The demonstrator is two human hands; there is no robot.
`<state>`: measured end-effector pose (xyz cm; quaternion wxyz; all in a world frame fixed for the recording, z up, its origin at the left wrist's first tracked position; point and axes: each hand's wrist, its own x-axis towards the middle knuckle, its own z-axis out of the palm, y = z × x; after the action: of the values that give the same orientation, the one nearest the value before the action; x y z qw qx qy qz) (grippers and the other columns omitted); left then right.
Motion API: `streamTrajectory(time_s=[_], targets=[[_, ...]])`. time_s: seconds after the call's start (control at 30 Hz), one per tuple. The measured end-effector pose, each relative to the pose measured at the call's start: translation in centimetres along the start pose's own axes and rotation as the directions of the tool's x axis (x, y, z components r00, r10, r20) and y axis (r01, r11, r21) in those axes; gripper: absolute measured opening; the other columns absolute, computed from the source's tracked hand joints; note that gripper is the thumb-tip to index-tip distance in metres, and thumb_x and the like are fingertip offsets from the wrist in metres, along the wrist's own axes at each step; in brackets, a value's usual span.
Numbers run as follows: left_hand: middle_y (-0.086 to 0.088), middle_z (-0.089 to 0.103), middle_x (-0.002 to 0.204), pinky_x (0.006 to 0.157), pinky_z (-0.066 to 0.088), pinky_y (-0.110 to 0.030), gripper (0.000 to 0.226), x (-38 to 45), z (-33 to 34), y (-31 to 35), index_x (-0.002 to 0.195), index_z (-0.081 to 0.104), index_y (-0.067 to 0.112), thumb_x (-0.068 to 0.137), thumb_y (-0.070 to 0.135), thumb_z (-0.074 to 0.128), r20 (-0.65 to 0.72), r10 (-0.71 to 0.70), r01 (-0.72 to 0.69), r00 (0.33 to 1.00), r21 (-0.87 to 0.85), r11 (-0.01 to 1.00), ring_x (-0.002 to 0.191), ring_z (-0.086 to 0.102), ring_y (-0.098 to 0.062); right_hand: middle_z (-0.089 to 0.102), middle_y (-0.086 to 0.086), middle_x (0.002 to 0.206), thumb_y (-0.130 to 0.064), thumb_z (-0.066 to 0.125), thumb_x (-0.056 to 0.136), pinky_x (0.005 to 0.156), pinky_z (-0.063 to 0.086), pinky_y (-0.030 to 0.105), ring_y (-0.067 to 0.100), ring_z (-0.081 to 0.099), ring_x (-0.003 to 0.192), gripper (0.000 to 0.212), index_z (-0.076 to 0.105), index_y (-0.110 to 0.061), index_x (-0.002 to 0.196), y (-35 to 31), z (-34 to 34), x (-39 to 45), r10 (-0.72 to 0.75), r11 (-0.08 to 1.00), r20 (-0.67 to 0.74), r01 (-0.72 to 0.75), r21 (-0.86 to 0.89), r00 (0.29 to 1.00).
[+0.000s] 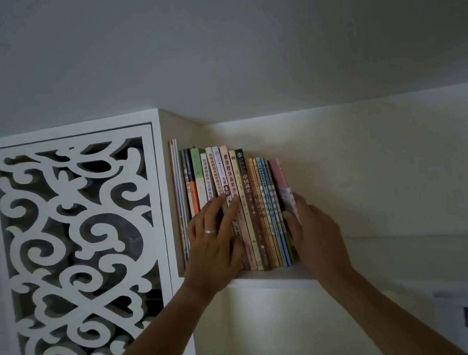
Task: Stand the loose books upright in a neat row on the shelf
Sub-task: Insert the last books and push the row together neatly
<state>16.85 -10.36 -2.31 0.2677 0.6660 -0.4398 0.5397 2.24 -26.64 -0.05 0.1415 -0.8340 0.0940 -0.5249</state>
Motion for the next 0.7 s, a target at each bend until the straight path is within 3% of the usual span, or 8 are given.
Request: streamTrajectory(time_s=[0.1, 0.2, 0.33, 0.4, 0.53, 0.6, 0.7], targets=[[-0.008, 0.033, 0.159, 0.122, 0.023, -0.041, 0.064, -0.1, 0.0, 0.0, 0.158, 0.036, 0.017, 0.098, 0.038, 0.044, 0.002, 0.006, -0.006, 1.0, -0.002, 1.0, 0.151, 0.03, -0.022, 0.067, -0.005, 0.113, -0.063, 0.031, 0.101, 0.076, 0.061, 0.029, 0.006, 0.067, 0.091, 0.056, 0.04, -0.032, 0.147, -0.4, 1.3, 0.7, 0.008, 0.989, 0.071, -0.018, 0.144, 0.997], [-0.007, 0.032, 0.16, 0.122, 0.024, -0.042, 0.063, -0.2, 0.0, -0.1, 0.156, 0.039, 0.017, 0.097, 0.037, 0.046, -0.007, -0.004, 0.004, 1.0, -0.021, 1.0, 0.152, 0.026, -0.017, 0.063, -0.008, 0.121, -0.074, 0.028, 0.096, 0.079, 0.058, 0.029, 0.007, 0.065, 0.099, 0.065, 0.029, -0.041, 0.152, -0.2, 1.7, 0.9, 0.0, 0.985, 0.148, -0.025, 0.168, 0.989], [-0.008, 0.032, 0.16, 0.122, 0.024, -0.042, 0.063, -0.3, 0.1, -0.1, 0.155, 0.04, 0.017, 0.095, 0.037, 0.048, -0.007, -0.005, 0.005, 1.0, -0.033, 0.999, 0.153, 0.021, -0.013, 0.052, -0.017, 0.142, -0.053, 0.038, 0.104, 0.092, 0.05, 0.026, 0.006, 0.058, 0.119, 0.059, 0.008, -0.054, 0.156, 0.2, 0.9, 0.2, -0.006, 0.935, 0.344, -0.116, 0.334, 0.939], [-0.008, 0.033, 0.16, 0.121, 0.027, -0.044, 0.063, -0.3, 0.1, -0.1, 0.155, 0.04, 0.017, 0.095, 0.037, 0.048, -0.01, -0.002, 0.002, 1.0, -0.035, 0.999, 0.152, 0.024, -0.017, 0.047, -0.024, 0.142, -0.046, 0.039, 0.106, 0.097, 0.048, 0.025, 0.003, 0.054, 0.121, 0.06, 0.003, -0.059, 0.153, 0.0, 0.3, 0.1, -0.021, 0.915, 0.428, -0.155, 0.373, 0.904], [-0.007, 0.032, 0.16, 0.119, 0.029, -0.045, 0.062, -0.3, 0.1, 0.0, 0.153, 0.043, 0.016, 0.094, 0.037, 0.048, -0.025, -0.001, 0.0, 1.0, -0.038, 0.999, 0.15, 0.027, -0.019, 0.048, -0.026, 0.136, -0.042, 0.054, 0.102, 0.075, 0.041, 0.0, -0.005, 0.052, 0.113, 0.071, 0.01, -0.048, 0.157, 0.4, 0.0, 1.0, -0.007, 0.914, 0.429, -0.168, 0.368, 0.903], [-0.006, 0.031, 0.16, 0.119, 0.028, -0.045, 0.062, -0.4, 0.1, 0.0, 0.153, 0.042, 0.016, 0.094, 0.037, 0.047, -0.025, -0.002, 0.001, 1.0, -0.038, 0.999, 0.149, 0.028, -0.02, 0.049, -0.029, 0.125, -0.042, 0.062, 0.097, 0.063, 0.042, -0.003, -0.012, 0.055, 0.097, 0.075, 0.017, -0.045, 0.158, 0.8, 0.2, 1.3, 0.038, 0.903, 0.402, -0.204, 0.377, 0.915], [-0.006, 0.031, 0.16, 0.12, 0.025, -0.041, 0.062, -0.3, 0.0, 0.0, 0.153, 0.04, 0.018, 0.094, 0.036, 0.047, -0.018, -0.005, 0.004, 1.0, -0.034, 0.999, 0.149, 0.029, -0.021, 0.055, -0.029, 0.113, -0.045, 0.064, 0.096, 0.06, 0.045, 0.0, -0.014, 0.056, 0.087, 0.075, 0.021, -0.05, 0.156, 1.1, 0.6, 1.2, 0.062, 0.897, 0.37, -0.215, 0.387, 0.927]])
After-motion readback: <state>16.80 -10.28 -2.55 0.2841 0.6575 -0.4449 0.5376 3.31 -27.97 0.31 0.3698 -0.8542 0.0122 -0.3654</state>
